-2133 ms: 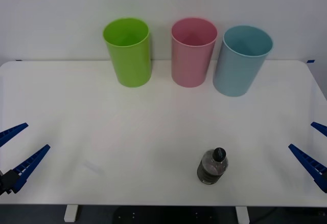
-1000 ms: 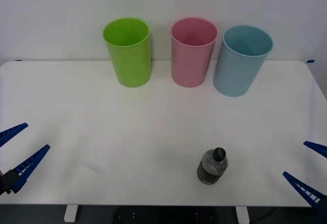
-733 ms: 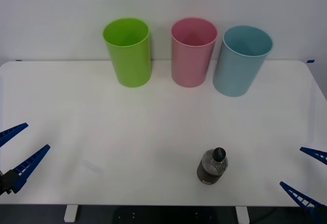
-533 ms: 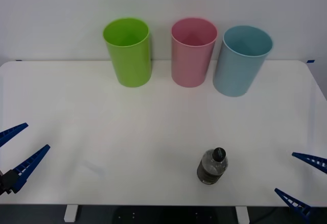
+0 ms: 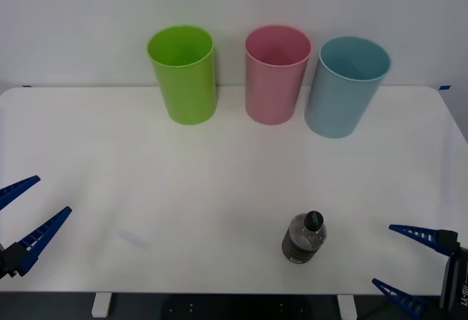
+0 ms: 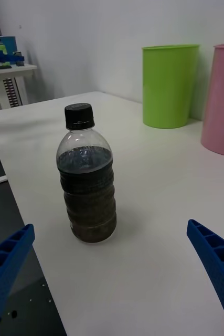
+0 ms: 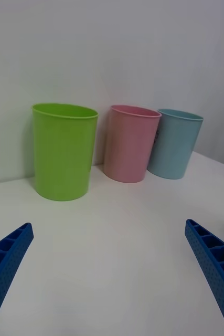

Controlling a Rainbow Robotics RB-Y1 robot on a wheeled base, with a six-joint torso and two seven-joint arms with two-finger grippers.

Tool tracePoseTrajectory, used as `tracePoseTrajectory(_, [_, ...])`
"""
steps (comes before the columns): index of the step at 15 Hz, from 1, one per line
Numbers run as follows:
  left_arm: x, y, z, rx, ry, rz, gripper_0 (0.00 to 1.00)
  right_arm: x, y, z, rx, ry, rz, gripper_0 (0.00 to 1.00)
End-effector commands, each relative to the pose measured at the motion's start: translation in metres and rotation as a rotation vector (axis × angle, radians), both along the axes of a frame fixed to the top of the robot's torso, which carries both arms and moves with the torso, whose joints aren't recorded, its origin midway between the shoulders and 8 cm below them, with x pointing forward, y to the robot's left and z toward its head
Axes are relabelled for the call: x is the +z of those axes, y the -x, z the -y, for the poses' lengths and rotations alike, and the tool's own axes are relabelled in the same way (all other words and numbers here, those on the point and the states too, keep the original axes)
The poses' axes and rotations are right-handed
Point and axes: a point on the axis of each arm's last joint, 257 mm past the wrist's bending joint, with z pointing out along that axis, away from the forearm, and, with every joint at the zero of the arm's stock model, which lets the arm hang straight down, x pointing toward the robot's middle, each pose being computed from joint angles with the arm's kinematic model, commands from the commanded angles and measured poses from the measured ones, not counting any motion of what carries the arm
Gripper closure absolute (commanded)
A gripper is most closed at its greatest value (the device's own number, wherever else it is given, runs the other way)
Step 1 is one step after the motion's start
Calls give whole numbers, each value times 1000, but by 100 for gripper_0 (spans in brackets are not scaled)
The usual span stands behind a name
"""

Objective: Grasp the object on the table and drop it into the matching bin: aluminum can to the light blue bin, PET bottle to the pink bin.

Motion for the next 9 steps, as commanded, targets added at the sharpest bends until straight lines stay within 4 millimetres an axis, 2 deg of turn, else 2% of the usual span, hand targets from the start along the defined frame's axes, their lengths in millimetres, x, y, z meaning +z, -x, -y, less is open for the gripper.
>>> tracePoseTrajectory(1, [0, 0, 0, 0, 0, 0, 0, -8, -5, -11, 17, -11, -8, 0])
tracePoseTrajectory(9, [0, 0, 0, 0, 0, 0, 0, -27, -27, -47, 58, -40, -3, 0])
